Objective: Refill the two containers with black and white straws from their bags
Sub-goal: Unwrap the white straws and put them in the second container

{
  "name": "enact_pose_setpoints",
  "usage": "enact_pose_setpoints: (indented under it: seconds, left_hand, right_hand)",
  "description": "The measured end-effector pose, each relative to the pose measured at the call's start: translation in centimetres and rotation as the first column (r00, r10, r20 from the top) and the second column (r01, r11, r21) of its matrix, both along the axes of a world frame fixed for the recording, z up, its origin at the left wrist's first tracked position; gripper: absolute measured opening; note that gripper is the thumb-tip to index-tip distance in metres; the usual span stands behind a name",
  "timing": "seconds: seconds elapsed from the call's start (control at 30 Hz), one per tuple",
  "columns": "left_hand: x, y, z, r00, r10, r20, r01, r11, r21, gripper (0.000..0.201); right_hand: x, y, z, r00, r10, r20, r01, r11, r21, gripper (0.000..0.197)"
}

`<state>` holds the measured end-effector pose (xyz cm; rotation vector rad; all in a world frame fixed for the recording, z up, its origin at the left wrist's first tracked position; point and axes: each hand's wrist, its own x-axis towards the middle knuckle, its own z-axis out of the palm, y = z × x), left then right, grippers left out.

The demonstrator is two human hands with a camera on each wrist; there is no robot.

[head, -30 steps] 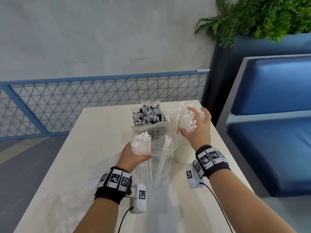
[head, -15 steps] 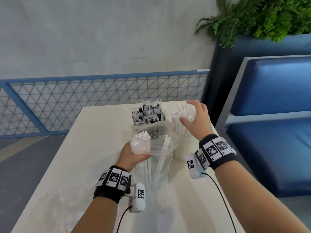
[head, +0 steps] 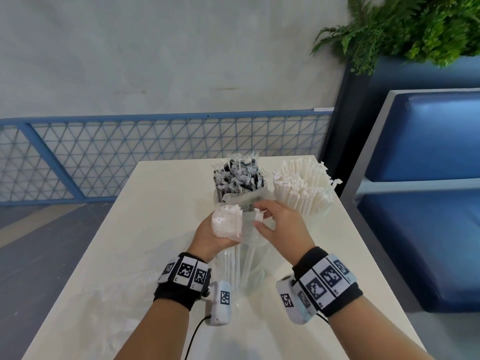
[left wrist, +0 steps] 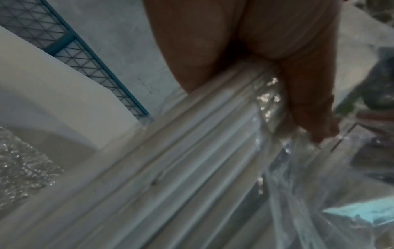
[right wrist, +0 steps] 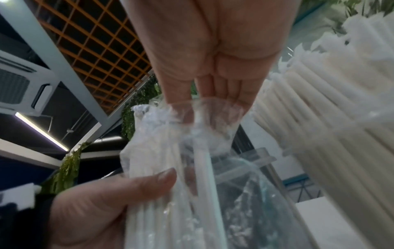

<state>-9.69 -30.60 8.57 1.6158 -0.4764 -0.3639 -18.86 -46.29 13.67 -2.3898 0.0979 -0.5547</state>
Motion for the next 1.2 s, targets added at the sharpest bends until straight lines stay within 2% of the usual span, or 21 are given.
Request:
enact_pose_setpoints:
  seconds: [0.13,0.27,0.33,0.4,0.5,0.6,0.67,0.77,0.8,0.87,0.97,1.03,1.1,1.2]
  left_hand:
    - [-0.4,0.3,0.6,0.998,-0.054,0.020,0.055,0.998,-0.015,0.073]
    - [-0.2,0.7,0.5,0.994,-0.096,0.058,0.097,0.995,-0.008,0.093]
    - [-0.1,0.7,0.3,0.989,-0.133,0.058,0.132,0.991,0.019,0.098]
    - [-0.2,0.6,0.2,0.984,-0.153,0.090,0.148,0.987,0.057,0.094]
    - [-0.5,0.4,0.2,0.985,-0.154,0.083,0.150,0.987,0.050,0.098]
    - [-0.6,0.4,0.5,0.971,-0.192,0.145,0.175,0.977,0.125,0.096]
    - [-0.8,0.1,0.8,0.966,-0.216,0.138,0.198,0.971,0.132,0.094]
    - [-1.3,-0.4,0.7,0.974,-0.199,0.111,0.186,0.976,0.116,0.101]
    - [-1.5,-0.5,0.6,0.974,-0.186,0.126,0.170,0.977,0.130,0.110]
    - [-1.8,-0.6,1.0,0.971,-0.186,0.147,0.161,0.972,0.171,0.125]
    - [-2.1,-0.7,1.2,0.967,-0.231,0.109,0.196,0.945,0.261,0.120]
    - [-1.8,-0.6,0.5,0.966,-0.240,0.093,0.208,0.941,0.266,0.121]
    - [-1.5,-0.6,-0.2,0.972,-0.228,0.063,0.203,0.942,0.268,0.106]
    - [-1.7,-0.9,-0.4,0.970,-0.238,0.038,0.219,0.937,0.272,0.081]
  right_hand:
    - [0.4,1.6,-0.1,0.990,0.127,-0.067,-0.124,0.991,0.052,0.055]
    - [0.9,2.9,-1.1,0.989,0.129,-0.072,-0.114,0.977,0.180,0.072]
    - [1.3,3.4,-1.7,0.992,0.111,-0.061,-0.095,0.970,0.224,0.072]
    - [1.7,3.9,-2.3,0.995,0.094,-0.034,-0.081,0.955,0.284,0.068]
    - [1.9,4.6,-2.7,0.998,0.061,-0.035,-0.045,0.937,0.347,0.064]
    - [2.0,5.2,-2.7,0.997,0.028,-0.067,0.004,0.903,0.429,0.070]
    - [2.2,5.7,-2.8,0.995,-0.037,-0.095,0.076,0.890,0.450,0.072]
    - [2.8,6.3,-3.0,0.986,-0.116,-0.121,0.161,0.866,0.474,0.057]
    - [2.9,6.5,-3.2,0.988,-0.125,-0.095,0.156,0.848,0.507,0.050]
    - [3.1,6.7,-3.5,0.989,-0.144,-0.031,0.136,0.808,0.573,0.048]
    - [2.9,6.5,-3.1,0.991,-0.136,-0.009,0.115,0.796,0.594,0.036]
    - [2.4,5.9,-1.8,0.989,-0.129,0.069,0.058,0.779,0.624,0.028]
    - [1.9,5.0,-0.2,0.974,-0.100,0.204,-0.061,0.752,0.657,0.031]
    - [1.4,3.9,2.3,0.967,-0.098,0.237,-0.122,0.635,0.762,0.025]
